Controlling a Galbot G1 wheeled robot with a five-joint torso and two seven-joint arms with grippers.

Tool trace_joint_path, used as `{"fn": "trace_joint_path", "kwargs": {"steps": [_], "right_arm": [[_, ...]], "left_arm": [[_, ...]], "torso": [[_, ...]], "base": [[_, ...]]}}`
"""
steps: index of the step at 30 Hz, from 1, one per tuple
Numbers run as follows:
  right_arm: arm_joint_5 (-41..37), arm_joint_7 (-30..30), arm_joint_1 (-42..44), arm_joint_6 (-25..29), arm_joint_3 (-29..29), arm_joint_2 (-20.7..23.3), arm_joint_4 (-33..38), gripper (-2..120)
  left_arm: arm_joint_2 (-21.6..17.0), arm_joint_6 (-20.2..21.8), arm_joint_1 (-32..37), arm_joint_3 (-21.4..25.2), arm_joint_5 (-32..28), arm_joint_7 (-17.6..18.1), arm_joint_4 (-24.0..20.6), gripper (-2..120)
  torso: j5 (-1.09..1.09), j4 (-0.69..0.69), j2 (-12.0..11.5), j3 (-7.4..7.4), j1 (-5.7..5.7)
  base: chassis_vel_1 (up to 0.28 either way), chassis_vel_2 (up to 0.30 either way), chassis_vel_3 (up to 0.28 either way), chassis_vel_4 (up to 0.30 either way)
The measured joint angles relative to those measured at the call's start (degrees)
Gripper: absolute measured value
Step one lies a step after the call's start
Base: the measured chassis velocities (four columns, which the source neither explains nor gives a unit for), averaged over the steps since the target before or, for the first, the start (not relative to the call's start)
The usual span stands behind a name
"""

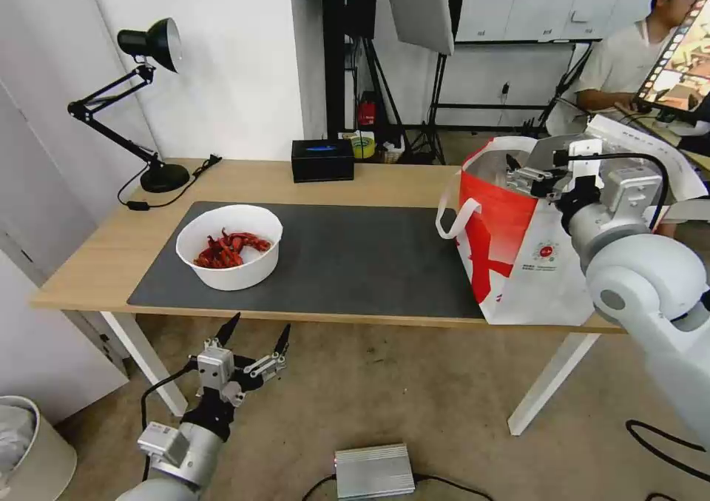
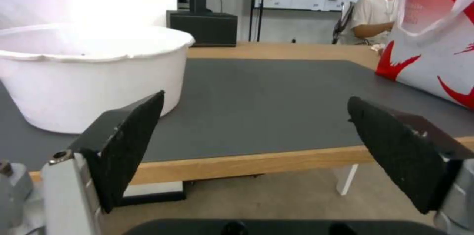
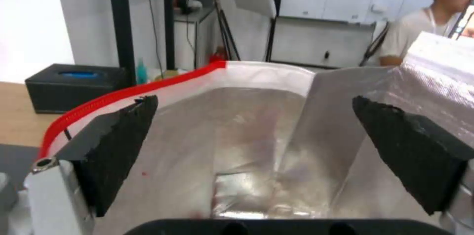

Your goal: Pick up the trash from the table and place it into the takeout bag.

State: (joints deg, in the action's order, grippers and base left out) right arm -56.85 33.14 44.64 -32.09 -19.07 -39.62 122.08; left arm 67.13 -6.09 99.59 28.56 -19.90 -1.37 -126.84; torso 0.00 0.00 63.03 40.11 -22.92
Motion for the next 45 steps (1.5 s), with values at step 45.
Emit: {"fn": "trace_joint_path", "kwargs": {"steps": [45], "right_arm": [[12.2, -24.9, 29.8, 27.0, 3.1, -1.3, 7.7, 100]], "left_arm": [[0.6, -1.7, 0.6, 2.1, 0.3, -0.4, 0.2, 100]], "torso": [[0.0, -0.01, 0.0, 0.0, 0.01]], "base": [[0.0, 0.0, 0.0, 0.0]]}}
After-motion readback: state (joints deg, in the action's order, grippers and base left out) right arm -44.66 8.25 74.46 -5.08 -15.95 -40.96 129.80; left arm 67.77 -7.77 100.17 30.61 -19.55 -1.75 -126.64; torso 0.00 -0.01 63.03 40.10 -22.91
